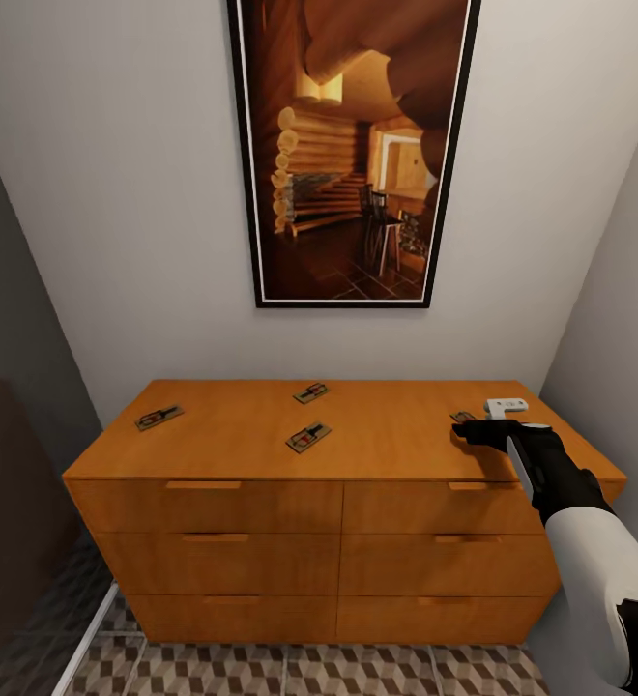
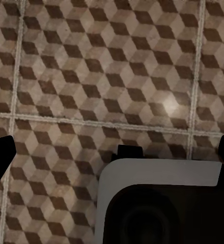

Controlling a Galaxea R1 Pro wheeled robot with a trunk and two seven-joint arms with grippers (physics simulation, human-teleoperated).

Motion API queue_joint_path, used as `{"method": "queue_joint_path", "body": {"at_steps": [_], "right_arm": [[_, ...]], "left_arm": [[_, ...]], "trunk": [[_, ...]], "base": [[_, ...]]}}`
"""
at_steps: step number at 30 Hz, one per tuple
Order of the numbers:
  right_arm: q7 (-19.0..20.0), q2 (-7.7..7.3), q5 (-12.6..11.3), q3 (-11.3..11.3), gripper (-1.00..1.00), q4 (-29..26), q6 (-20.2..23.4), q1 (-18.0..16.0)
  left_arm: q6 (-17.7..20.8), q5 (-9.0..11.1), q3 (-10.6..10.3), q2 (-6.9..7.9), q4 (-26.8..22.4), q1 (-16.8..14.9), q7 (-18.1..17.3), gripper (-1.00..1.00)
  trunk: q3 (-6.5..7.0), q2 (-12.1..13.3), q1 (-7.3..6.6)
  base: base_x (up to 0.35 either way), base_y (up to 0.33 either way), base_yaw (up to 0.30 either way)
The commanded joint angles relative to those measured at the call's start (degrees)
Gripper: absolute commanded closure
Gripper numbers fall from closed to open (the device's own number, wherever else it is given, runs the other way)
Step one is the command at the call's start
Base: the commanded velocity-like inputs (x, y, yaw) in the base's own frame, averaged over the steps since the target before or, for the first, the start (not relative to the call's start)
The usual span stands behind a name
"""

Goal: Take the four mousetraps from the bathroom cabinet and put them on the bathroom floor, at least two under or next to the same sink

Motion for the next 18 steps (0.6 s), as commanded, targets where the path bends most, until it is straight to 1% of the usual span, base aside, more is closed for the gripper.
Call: {"method": "queue_joint_path", "body": {"at_steps": [1, 7, 18], "right_arm": [[0.5, 0.03, 0.61, -0.2, -1.0, -0.07, 0.23, -0.03], [0.5, 0.03, 0.61, -0.2, -1.0, 0.49, -0.03, -0.03], [0.5, 0.03, 0.62, -0.2, -1.0, 2.64, -2.92, -0.03]], "left_arm": [[-0.11, 0.0, 0.14, -0.01, -0.05, 0.01, 0.02, -1.0], [-0.09, 0.0, 0.14, -0.01, -0.05, 0.01, 0.02, -1.0], [-0.09, 0.06, 0.14, -0.01, -0.05, 0.01, 0.02, -1.0]], "trunk": [[-0.05, -0.03, 0.0], [-0.05, -0.03, 0.0], [-0.05, -0.03, 0.0]], "base": [[0.0, 0.0, 0.0], [0.0, 0.0, 0.0], [0.0, 0.0, 0.0]]}}
